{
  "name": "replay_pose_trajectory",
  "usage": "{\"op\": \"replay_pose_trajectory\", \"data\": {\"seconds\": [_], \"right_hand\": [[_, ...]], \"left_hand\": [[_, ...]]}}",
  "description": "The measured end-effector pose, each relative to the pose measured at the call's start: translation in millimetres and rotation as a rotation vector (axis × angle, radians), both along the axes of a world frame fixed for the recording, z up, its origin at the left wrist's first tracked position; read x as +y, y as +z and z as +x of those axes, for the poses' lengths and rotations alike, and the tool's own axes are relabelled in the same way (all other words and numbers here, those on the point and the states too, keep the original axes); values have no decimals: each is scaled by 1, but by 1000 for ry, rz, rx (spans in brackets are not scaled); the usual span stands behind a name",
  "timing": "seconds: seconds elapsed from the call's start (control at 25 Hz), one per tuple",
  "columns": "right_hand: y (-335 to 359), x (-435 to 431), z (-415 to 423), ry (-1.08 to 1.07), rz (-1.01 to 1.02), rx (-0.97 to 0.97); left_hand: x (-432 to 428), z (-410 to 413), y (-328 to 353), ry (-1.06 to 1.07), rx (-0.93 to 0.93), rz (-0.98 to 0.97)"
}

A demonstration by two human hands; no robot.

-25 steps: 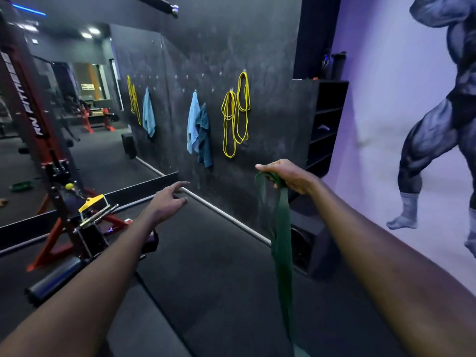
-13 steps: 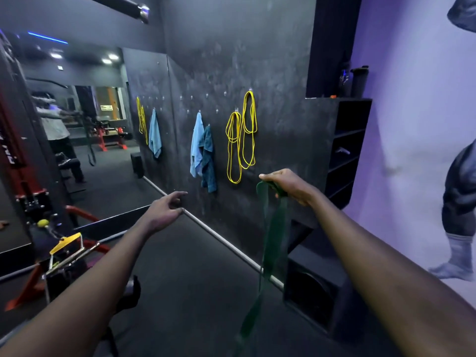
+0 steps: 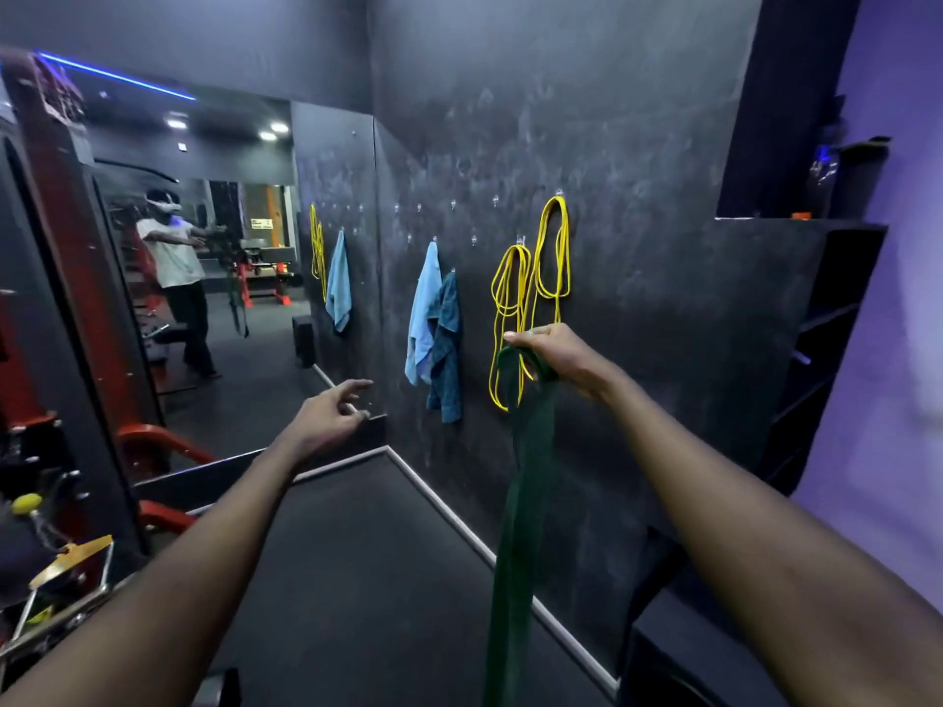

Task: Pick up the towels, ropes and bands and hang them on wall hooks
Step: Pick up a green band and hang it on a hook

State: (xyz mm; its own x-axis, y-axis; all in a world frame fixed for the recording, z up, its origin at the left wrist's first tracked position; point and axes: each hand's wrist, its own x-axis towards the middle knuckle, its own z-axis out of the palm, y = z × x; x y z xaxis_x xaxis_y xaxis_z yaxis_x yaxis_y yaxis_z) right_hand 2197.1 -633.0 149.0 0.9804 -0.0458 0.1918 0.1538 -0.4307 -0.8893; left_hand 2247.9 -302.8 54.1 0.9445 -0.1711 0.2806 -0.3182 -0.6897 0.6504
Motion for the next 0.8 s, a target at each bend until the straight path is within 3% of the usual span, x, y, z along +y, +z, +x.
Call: {"op": "replay_pose_trajectory", "data": {"seconds": [0.28,0.8], "right_hand": [[16,0,145,69,-92,-31],[29,-10,532,41,-99,-83]], "left_hand": [[-5,141,17,21,-13,12],[-12,512,19,53,-18,58]]}}
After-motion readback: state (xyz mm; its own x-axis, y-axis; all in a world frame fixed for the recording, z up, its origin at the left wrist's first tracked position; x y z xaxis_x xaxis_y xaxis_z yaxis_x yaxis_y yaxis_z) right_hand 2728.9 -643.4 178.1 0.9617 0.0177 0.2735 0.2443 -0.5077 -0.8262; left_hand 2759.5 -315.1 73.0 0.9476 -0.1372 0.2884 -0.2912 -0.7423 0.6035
